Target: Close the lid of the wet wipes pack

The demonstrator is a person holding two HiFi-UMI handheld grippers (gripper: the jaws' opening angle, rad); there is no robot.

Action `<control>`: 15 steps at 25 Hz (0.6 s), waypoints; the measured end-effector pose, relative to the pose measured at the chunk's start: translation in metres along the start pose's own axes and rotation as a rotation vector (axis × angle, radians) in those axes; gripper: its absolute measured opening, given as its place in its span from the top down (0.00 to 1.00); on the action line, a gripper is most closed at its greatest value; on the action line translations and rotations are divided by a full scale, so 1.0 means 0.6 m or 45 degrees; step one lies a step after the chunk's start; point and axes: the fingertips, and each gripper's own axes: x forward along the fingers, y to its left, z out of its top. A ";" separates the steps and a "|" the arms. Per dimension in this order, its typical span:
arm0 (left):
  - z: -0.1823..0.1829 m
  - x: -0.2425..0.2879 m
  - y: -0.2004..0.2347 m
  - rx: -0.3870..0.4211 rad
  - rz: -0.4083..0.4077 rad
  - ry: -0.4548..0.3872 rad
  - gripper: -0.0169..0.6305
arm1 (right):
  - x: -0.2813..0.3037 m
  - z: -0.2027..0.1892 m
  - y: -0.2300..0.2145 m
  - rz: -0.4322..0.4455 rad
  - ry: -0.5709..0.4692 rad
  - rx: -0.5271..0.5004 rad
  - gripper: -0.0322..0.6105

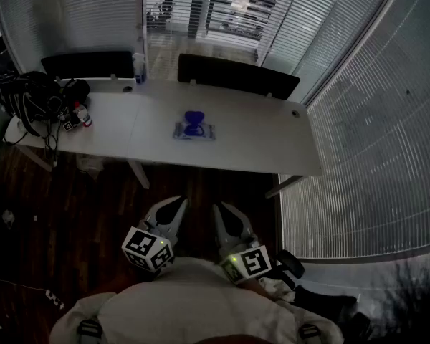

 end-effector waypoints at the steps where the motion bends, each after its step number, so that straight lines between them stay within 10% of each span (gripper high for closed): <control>1: 0.000 0.000 -0.001 0.001 0.000 0.000 0.97 | -0.001 0.000 -0.001 -0.004 0.006 -0.004 0.95; 15: -0.011 -0.001 -0.018 0.008 -0.007 0.009 0.97 | -0.024 0.007 -0.007 -0.006 -0.018 0.020 0.95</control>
